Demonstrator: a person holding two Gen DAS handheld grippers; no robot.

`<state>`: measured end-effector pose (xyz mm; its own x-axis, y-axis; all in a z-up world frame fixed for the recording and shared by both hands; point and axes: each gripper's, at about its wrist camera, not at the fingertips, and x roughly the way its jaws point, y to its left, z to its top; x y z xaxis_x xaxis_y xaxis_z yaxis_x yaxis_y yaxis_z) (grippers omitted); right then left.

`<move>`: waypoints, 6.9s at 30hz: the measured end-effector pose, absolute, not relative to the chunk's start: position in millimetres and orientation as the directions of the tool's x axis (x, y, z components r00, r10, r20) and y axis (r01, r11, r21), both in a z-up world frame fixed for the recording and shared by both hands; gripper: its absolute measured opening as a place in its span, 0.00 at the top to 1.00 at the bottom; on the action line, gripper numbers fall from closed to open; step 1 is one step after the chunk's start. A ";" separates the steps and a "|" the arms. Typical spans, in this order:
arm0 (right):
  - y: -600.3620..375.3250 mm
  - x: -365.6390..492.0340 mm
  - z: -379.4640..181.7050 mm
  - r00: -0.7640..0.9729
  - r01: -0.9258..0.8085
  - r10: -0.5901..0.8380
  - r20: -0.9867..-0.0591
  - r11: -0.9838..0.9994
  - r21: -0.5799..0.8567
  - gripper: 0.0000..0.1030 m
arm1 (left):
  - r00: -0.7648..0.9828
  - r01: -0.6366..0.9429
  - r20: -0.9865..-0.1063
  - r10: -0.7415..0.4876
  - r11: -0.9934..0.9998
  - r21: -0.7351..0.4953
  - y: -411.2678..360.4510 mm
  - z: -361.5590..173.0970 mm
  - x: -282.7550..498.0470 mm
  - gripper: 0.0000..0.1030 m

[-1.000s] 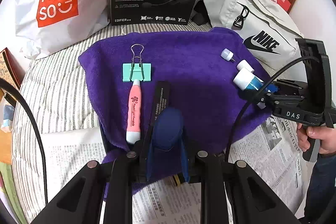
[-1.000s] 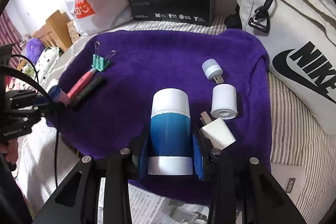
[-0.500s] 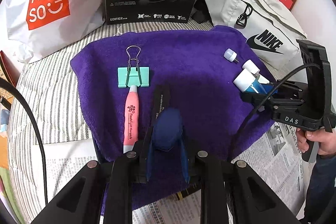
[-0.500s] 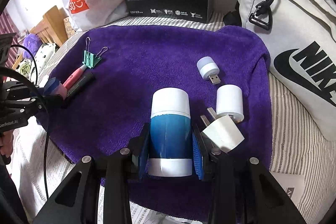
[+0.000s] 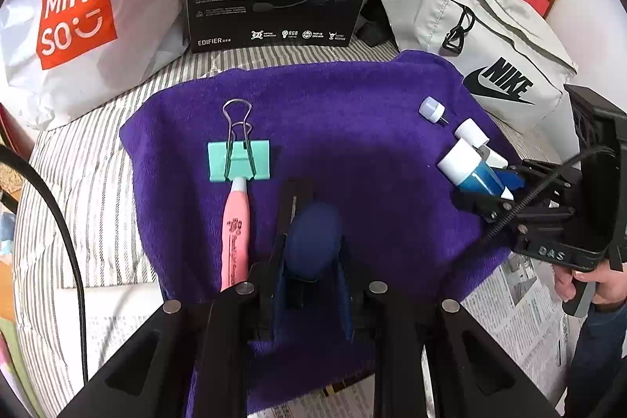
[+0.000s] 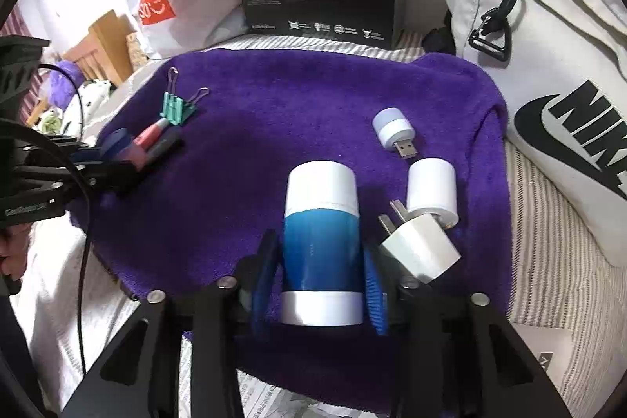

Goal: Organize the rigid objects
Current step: 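Carry the bottle and the puff onto the purple towel with both tools, then open the right tool to set the bottle on the towel while the left tool holds the puff, then lower the left tool and open it to set the puff on the towel, then grasp the clear small cup on the newspaper with the right tool, then grasp the black Grand Reserve bottle with the left tool while the right tool holds the cup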

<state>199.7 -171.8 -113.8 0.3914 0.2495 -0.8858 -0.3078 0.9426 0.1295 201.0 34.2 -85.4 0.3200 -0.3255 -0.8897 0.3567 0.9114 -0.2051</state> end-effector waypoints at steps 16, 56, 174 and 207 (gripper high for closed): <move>-178.6 183.6 -96.5 0.420 -0.320 0.279 -0.863 0.936 0.146 0.47 | 0.311 0.406 -0.896 -0.316 0.897 -0.176 5.8 -93.4 248.9 0.80; -193.7 107.7 -54.7 0.466 -0.302 0.247 -0.850 0.947 0.109 0.45 | 0.341 0.435 -0.908 -0.245 0.897 -0.078 -22.6 -73.1 219.5 0.60; -216.1 24.3 -97.5 0.517 -0.238 0.143 -0.844 0.971 0.019 0.74 | 0.487 0.465 -0.832 -0.265 0.885 -0.009 5.8 -92.7 67.8 0.75; -221.0 21.3 -82.3 0.495 -0.244 0.195 -0.846 0.966 0.080 0.74 | 0.414 0.535 -0.848 -0.330 0.842 -0.067 -0.2 -79.1 68.8 0.78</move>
<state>21.3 -221.0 -82.3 0.4953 0.1955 -0.8464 -0.2443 0.9664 0.0803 68.8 -0.2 -79.1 0.4140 -0.3303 -0.8482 0.5347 0.8424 -0.0670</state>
